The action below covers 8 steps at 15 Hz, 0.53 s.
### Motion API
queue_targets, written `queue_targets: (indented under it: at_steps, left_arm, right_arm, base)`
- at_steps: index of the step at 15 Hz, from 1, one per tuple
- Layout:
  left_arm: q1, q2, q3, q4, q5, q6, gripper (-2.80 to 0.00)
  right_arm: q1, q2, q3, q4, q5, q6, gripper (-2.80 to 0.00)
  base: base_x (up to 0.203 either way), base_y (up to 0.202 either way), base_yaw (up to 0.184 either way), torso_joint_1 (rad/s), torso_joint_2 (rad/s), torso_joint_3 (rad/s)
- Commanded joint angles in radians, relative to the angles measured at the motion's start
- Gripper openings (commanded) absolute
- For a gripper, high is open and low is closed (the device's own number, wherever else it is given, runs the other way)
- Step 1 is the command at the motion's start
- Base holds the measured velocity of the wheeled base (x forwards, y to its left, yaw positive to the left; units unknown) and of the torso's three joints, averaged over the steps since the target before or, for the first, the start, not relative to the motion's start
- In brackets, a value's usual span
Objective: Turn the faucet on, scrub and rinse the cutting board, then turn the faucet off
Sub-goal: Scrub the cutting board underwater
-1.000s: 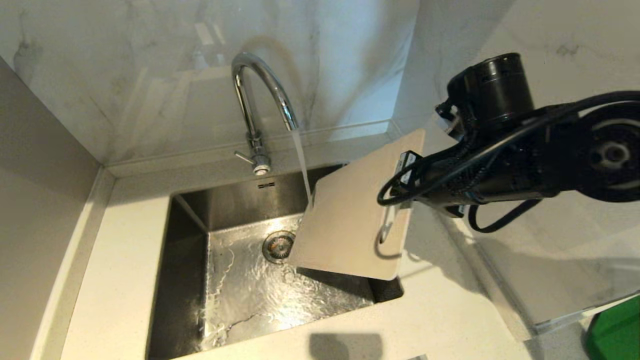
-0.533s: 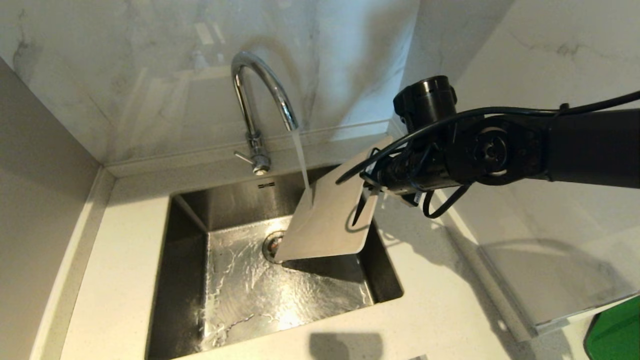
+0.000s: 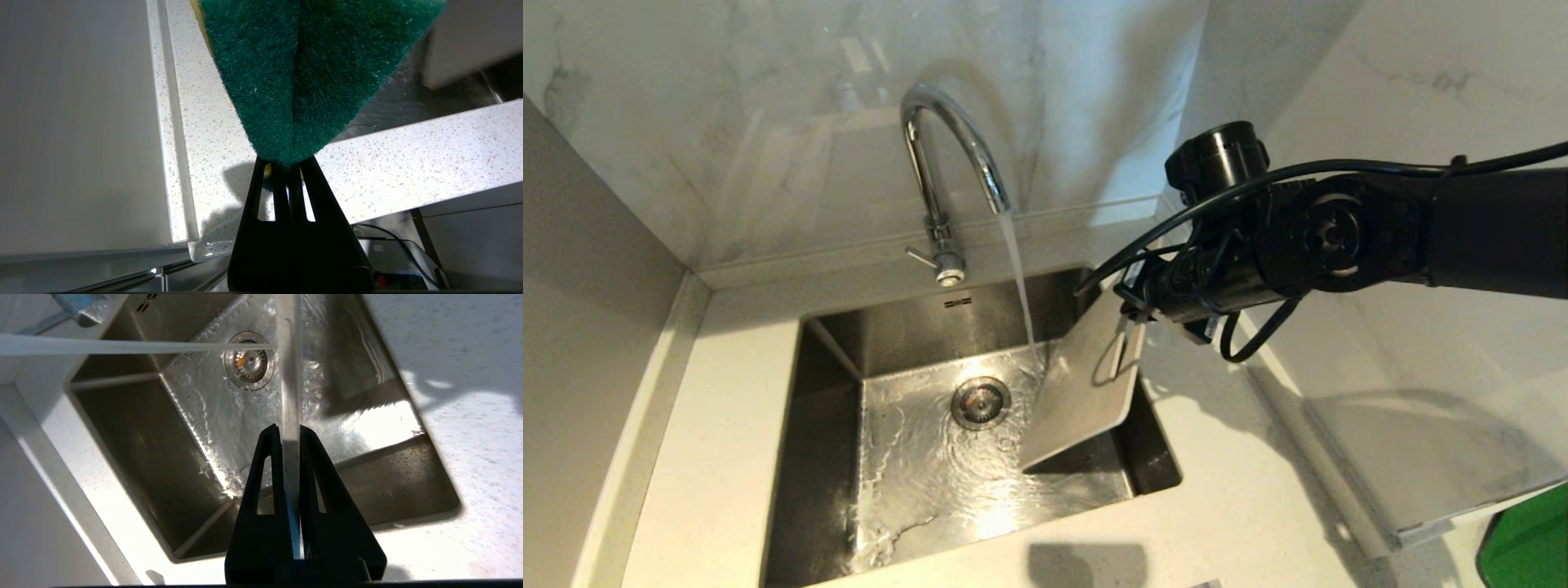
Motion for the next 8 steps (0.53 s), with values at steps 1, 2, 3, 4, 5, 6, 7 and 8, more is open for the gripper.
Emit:
queue_targets:
  at_steps: [1,2,3,4,5,6,7,8]
  left_arm:
    - [0.0,0.002,-0.001,0.002,0.0,-0.001,-2.8]
    - [0.0,0.002,-0.004,0.007,0.009,-0.001,-2.8]
    - [0.0,0.002,-0.006,0.011,0.009,0.001,-2.8]
    - [0.0,0.002,-0.007,0.02,0.0,0.001,-2.8]
    - [0.0,0.002,-0.01,0.026,0.0,0.001,-2.8]
    - [0.0,0.002,-0.015,0.034,0.0,0.001,-2.8]
    - [0.0,0.002,-0.016,0.039,0.006,0.001,-2.8]
    - [0.0,0.002,-0.026,0.044,0.005,0.001,-2.8]
  right_arm:
    - [0.001,-0.058,0.0,0.024,-0.001,0.003,-2.8]
    - [0.001,-0.079,0.0,0.045,0.0,0.003,-2.8]
    - [0.001,-0.102,0.0,0.07,0.001,0.003,-2.8]
    - [0.001,-0.13,0.0,0.095,0.002,0.003,-2.8]
    - [0.002,-0.158,0.0,0.115,0.001,0.002,-2.8]
    - [0.002,-0.192,0.0,0.138,0.001,0.001,-2.8]
    - [0.002,-0.231,0.0,0.167,0.001,0.001,-2.8]
    - [0.002,-0.27,0.0,0.198,0.001,0.001,-2.8]
  base:
    - [0.0,0.0,0.0,0.0,0.0,0.0]
    - [0.0,0.0,0.0,0.0,0.0,0.0]
    - [0.0,0.0,0.0,0.0,0.0,0.0]
    - [0.0,0.0,0.0,0.0,0.0,0.0]
    - [0.0,0.0,0.0,0.0,0.0,0.0]
    - [0.0,0.0,0.0,0.0,0.0,0.0]
    - [0.0,0.0,0.0,0.0,0.0,0.0]
    - [0.0,0.0,0.0,0.0,0.0,0.0]
